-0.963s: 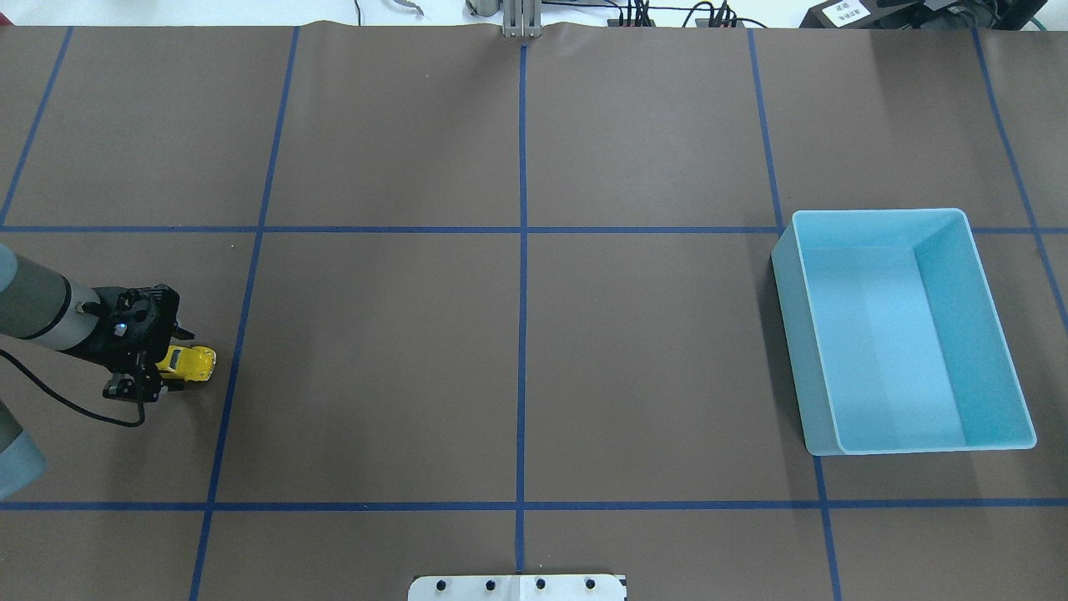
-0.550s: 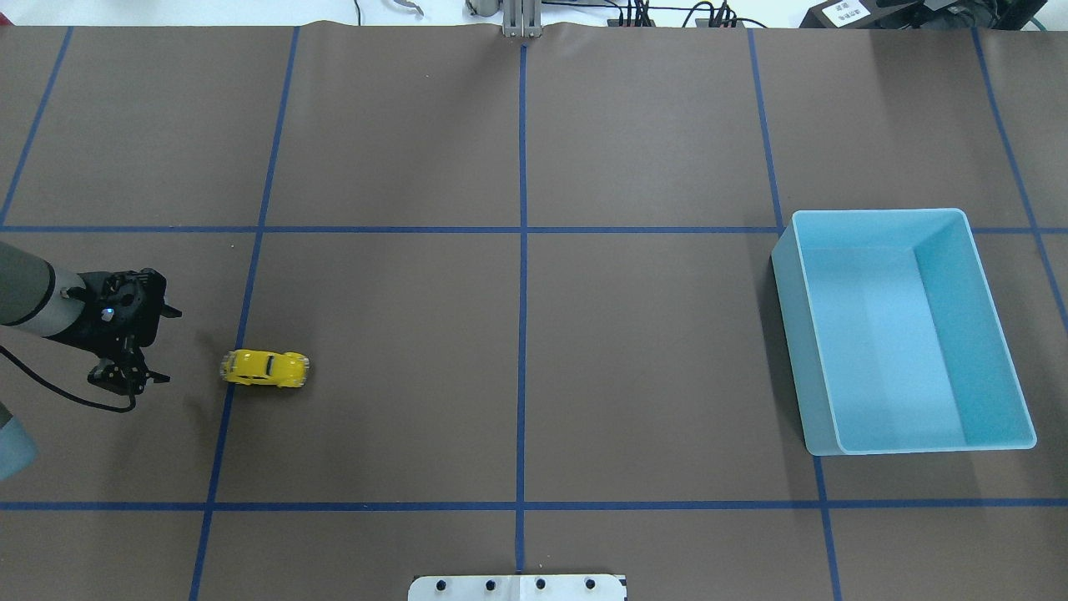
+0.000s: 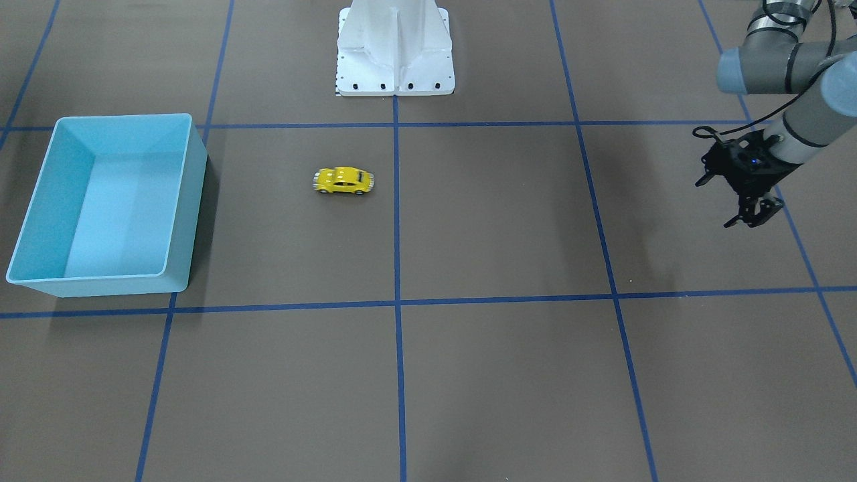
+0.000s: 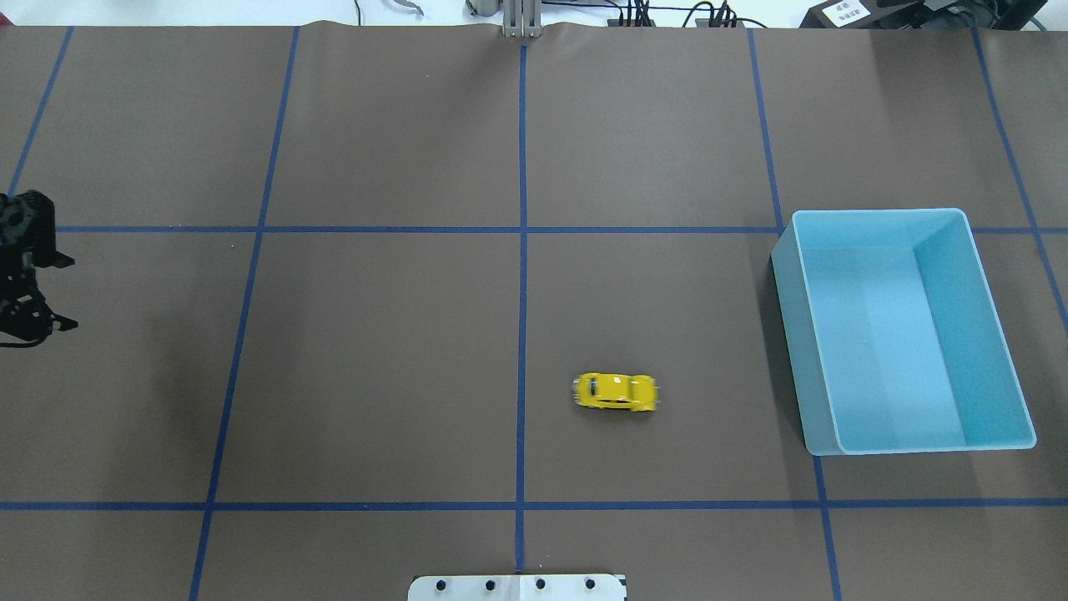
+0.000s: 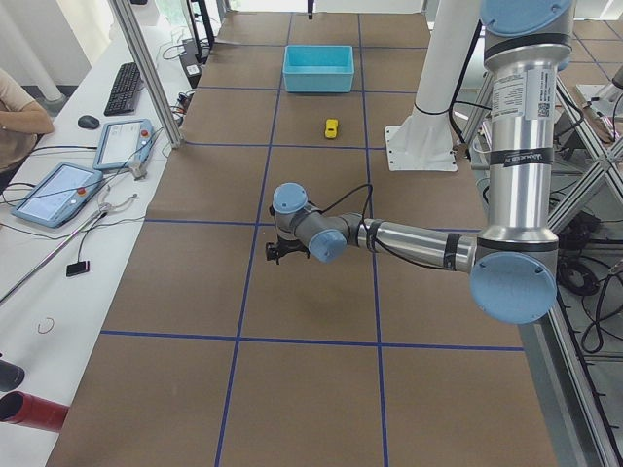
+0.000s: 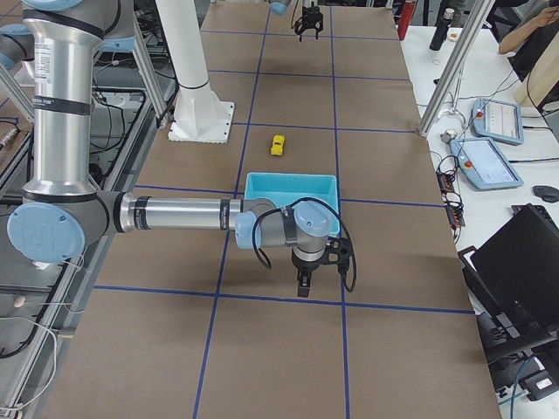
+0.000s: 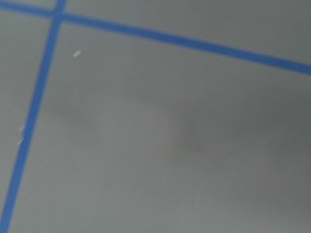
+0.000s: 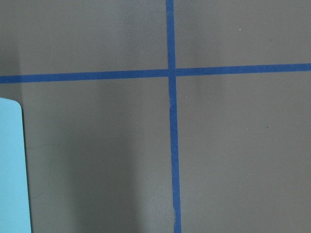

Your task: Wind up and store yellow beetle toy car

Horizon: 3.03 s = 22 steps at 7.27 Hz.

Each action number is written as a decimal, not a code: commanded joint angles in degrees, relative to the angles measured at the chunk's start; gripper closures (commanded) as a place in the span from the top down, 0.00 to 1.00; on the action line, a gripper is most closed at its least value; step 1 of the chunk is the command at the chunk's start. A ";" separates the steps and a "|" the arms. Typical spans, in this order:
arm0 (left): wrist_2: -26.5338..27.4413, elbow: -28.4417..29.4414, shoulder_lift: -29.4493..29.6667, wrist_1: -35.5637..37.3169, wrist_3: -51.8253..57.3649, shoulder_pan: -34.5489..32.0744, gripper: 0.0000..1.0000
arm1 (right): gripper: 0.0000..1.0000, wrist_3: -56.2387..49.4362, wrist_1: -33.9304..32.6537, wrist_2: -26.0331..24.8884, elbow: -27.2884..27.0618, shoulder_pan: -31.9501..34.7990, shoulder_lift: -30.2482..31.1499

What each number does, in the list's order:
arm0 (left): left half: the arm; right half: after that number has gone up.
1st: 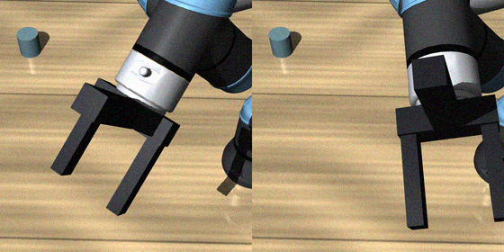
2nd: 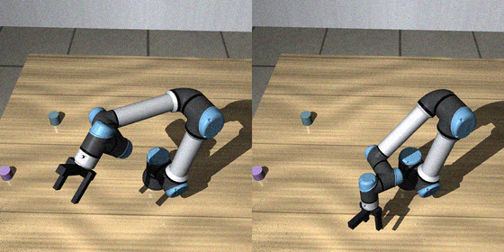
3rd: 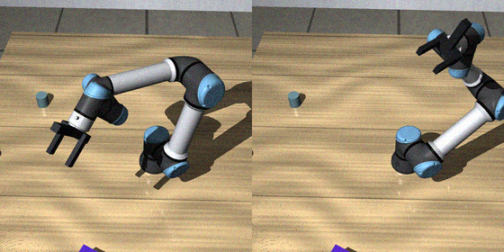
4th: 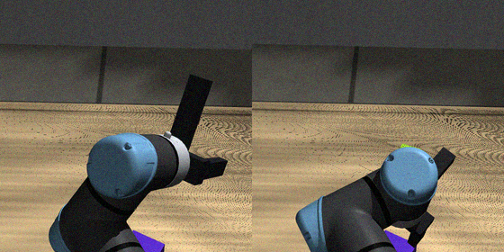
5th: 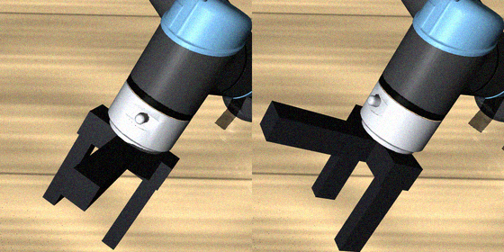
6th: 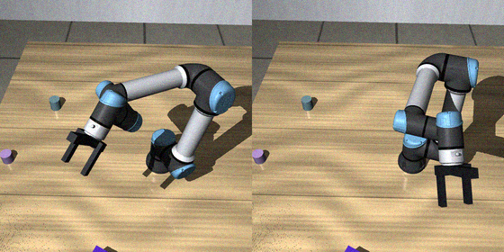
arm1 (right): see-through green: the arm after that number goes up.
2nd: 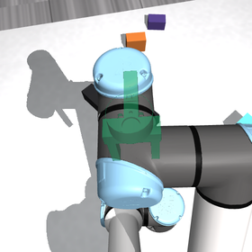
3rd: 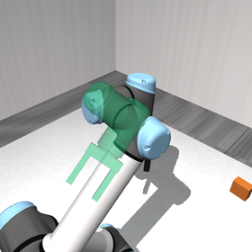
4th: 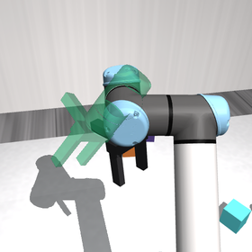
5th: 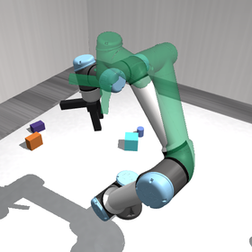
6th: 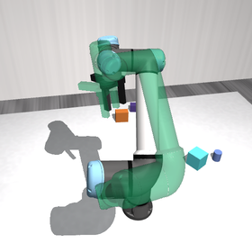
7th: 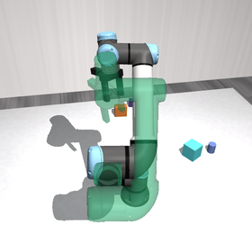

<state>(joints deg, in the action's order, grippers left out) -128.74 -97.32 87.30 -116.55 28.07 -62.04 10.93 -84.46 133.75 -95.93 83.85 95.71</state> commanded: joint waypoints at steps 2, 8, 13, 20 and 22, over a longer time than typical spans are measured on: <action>-0.37 0.02 -1.07 14.22 -10.14 -14.83 1.00 | 1.00 -0.47 0.70 0.29 -1.97 0.53 2.37; -8.17 6.17 -2.66 16.09 -24.63 -29.80 1.00 | 1.00 -0.56 -11.35 0.19 -18.79 -6.65 -15.15; -10.30 5.74 -3.01 16.80 -32.64 -31.30 1.00 | 1.00 -26.93 -12.95 -12.55 -29.41 -29.51 -16.98; -10.04 5.65 -5.48 13.80 -32.99 -31.21 1.00 | 1.00 -32.64 9.23 -14.75 -19.90 -46.04 -11.53; -10.13 5.73 -5.48 13.80 -32.82 -31.21 1.00 | 1.00 -32.81 9.40 -17.11 -20.00 -49.12 -9.23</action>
<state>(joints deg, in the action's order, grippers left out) -138.85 -91.69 81.87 -102.74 -4.84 -93.21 -21.76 -75.18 118.00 -116.00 36.69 85.24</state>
